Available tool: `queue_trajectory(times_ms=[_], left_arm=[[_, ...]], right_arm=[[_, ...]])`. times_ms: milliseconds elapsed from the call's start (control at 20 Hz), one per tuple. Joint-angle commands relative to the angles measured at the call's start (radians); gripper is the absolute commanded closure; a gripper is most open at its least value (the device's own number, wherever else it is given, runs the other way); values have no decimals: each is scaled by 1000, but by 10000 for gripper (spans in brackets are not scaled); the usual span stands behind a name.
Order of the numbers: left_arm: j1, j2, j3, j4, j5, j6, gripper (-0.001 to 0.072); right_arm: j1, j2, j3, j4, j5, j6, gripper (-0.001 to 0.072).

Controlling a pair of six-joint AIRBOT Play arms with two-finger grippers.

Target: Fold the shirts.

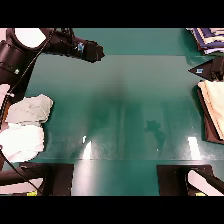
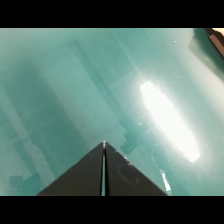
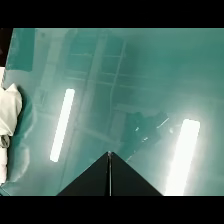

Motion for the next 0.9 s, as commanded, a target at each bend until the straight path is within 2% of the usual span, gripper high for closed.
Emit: queue_trajectory(times_ms=[0, 550, 650, 750, 850], left_arm=[[0, 0, 0, 0, 1, 0, 681], [0, 0, 0, 0, 2, -1, 681], [0, 0, 0, 3, 73, 0, 681], [42, 16, 2, 24, 26, -1, 682], [124, 48, 0, 127, -121, -4, 681]], right_arm=[[1, 0, 0, 1, -1, 0, 692], [1, 0, 0, 1, 35, 0, 691], [1, 0, 0, 1, 43, 0, 692], [1, 0, 0, 1, 43, 0, 691], [1, 0, 0, 2, 43, 0, 692]])
